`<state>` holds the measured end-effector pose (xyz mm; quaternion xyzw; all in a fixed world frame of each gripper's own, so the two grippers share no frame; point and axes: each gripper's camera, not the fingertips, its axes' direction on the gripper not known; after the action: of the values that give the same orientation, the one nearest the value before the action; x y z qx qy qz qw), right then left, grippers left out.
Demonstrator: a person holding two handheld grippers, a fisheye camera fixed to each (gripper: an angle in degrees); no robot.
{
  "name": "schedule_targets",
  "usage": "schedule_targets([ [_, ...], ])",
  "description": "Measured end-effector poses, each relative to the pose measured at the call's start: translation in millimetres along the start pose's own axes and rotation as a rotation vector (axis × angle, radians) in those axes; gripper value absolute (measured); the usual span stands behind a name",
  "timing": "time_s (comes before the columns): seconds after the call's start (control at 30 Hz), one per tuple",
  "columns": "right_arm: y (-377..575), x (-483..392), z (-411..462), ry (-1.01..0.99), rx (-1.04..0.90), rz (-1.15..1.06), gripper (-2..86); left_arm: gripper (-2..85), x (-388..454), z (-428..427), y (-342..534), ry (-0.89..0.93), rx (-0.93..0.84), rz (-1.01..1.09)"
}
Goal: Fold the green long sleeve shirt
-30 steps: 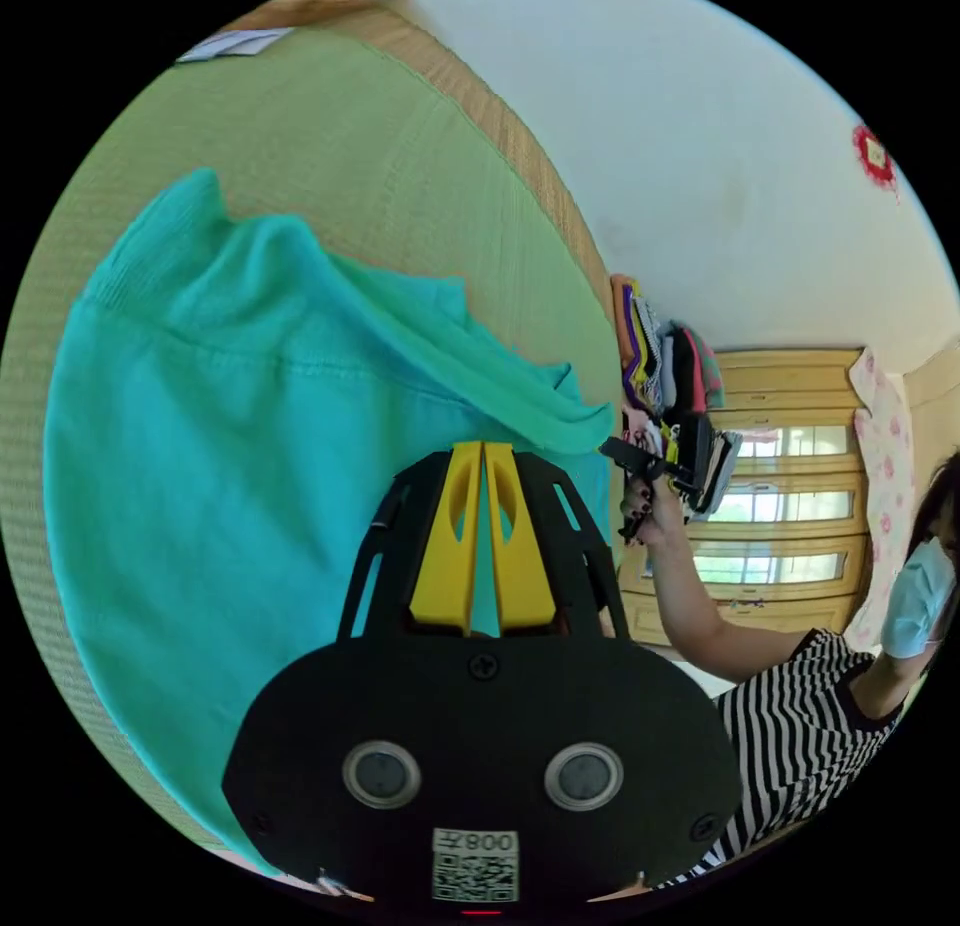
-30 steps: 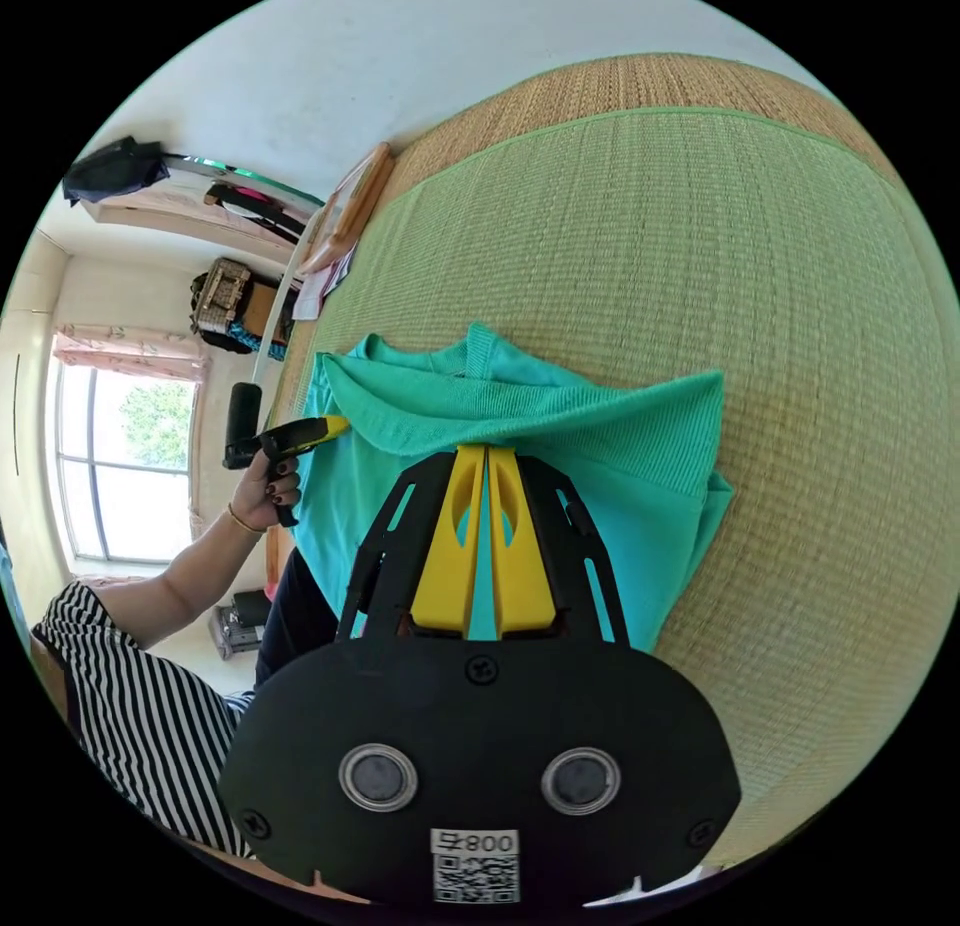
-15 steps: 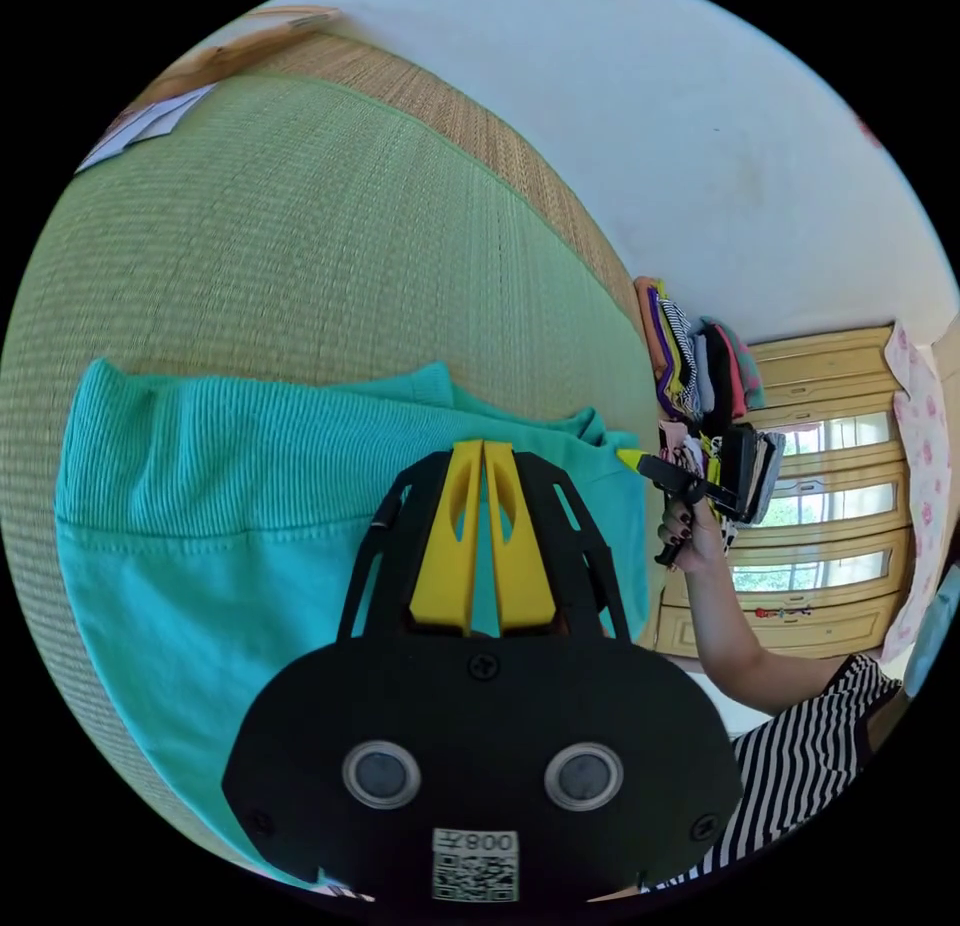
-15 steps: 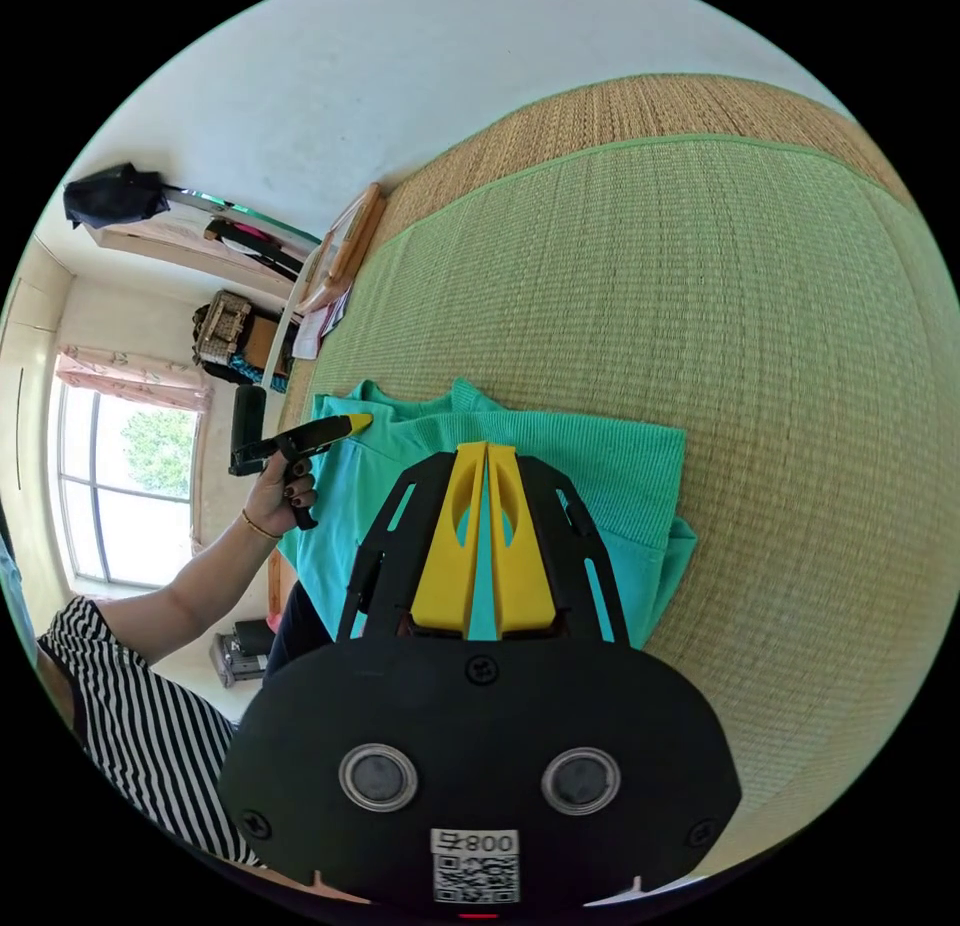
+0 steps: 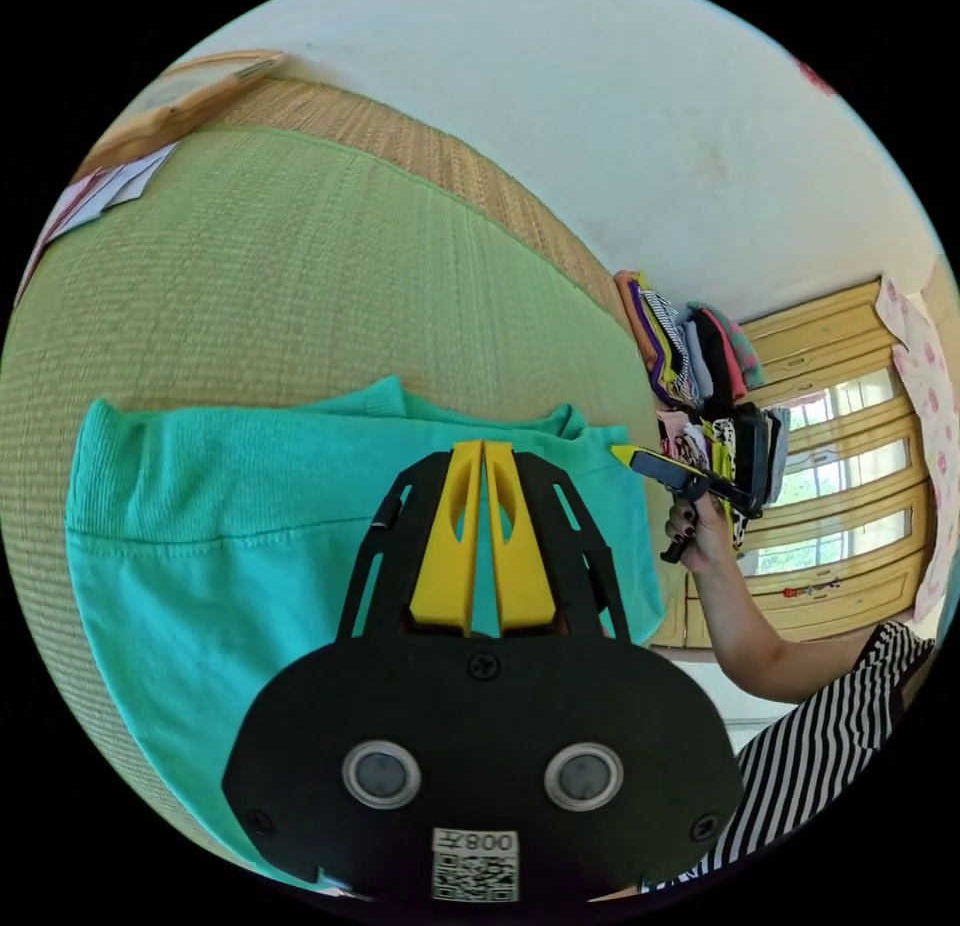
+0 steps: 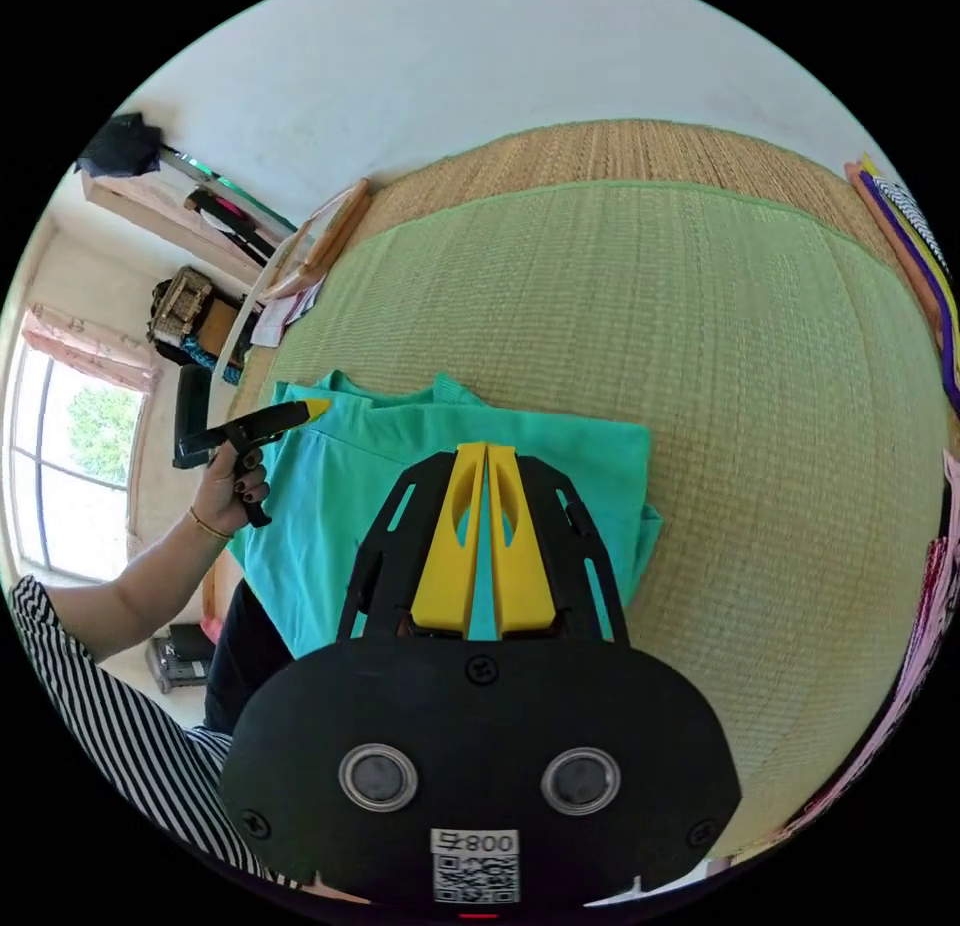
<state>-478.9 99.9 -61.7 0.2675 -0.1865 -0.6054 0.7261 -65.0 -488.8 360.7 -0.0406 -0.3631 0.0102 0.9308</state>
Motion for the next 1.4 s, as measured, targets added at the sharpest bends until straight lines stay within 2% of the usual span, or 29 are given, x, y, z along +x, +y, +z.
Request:
schedule_targets([
  [0.2,-29,-56,40,0.0,-0.08,-0.129,0.1,0.2,10,21,11,-0.082,-0.042,0.033],
  [0.3,-39,-48,59,0.031,-0.132,-0.096,0.1,0.2,6,13,25,-0.076,-0.029,0.016],
  [0.4,-36,-25,50,-0.05,-0.11,-0.024,0.1,0.2,-1,-15,48,-0.094,0.048,0.02],
  [0.57,-18,-18,27,-0.098,-0.059,-0.008,0.1,0.2,-45,-65,88,-0.225,0.133,-0.087],
  [0.77,-15,-19,34,-0.067,-0.077,-0.023,0.1,0.2,-89,-77,116,-0.346,0.133,-0.177],
  [0.83,-13,-12,41,-0.053,-0.104,-0.016,0.1,0.2,-99,-76,126,-0.312,0.142,-0.188],
  [0.9,-5,-2,29,-0.077,-0.088,-0.004,0.0,0.1,-105,-78,137,-0.283,0.155,-0.218],
  [1.03,26,19,-17,-0.021,-0.022,-0.002,0.0,0.1,-109,-91,162,-0.341,0.202,-0.19],
  [1.2,87,94,-81,0.098,0.073,0.148,0.0,0.1,-140,-99,191,-0.341,0.223,-0.231],
  [1.4,125,151,-82,0.101,0.069,0.236,0.1,0.0,-174,-93,219,-0.322,0.211,-0.26],
])
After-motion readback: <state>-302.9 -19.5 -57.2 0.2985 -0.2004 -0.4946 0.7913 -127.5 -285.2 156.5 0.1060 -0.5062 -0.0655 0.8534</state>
